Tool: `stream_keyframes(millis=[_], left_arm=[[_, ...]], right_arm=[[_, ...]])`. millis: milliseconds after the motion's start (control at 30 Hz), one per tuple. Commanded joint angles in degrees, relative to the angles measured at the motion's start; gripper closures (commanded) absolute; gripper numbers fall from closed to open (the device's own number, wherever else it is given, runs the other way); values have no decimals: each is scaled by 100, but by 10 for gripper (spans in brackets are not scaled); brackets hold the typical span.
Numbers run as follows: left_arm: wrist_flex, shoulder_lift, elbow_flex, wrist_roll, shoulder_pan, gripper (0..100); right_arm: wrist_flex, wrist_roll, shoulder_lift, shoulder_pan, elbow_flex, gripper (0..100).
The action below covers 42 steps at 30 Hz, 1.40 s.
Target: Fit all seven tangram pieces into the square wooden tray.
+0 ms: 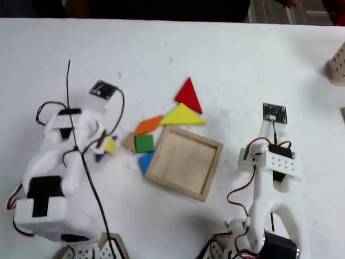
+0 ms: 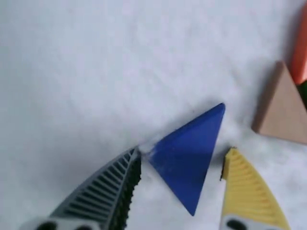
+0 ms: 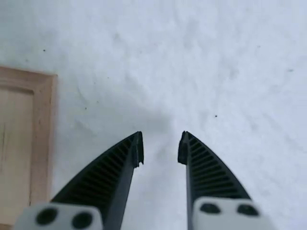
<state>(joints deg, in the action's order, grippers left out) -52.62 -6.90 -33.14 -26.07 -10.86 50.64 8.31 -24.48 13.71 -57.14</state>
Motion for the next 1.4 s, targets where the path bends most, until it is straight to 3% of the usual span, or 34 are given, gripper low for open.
stream_keyframes(millis=[0, 100, 333, 633, 933, 1067, 1367], left_arm=[[-62, -101, 360, 35, 66, 718], [-53, -101, 325, 35, 92, 731], [-53, -110, 325, 35, 110, 902], [-730, -127, 325, 114, 92, 890], [-826, -92, 378, 2769, 92, 888], [-985, -92, 730, 3226, 92, 888], [-2251, -92, 1925, 3525, 532, 890]], right_arm=[[-75, 62, -48, 48, 273, 872], [-75, 62, -48, 57, 273, 872], [-92, 62, -40, 127, 281, 872], [-101, 62, -66, 198, 281, 872], [-101, 62, -66, 198, 281, 872], [-101, 62, -66, 198, 281, 872], [-101, 62, -66, 198, 281, 872]])
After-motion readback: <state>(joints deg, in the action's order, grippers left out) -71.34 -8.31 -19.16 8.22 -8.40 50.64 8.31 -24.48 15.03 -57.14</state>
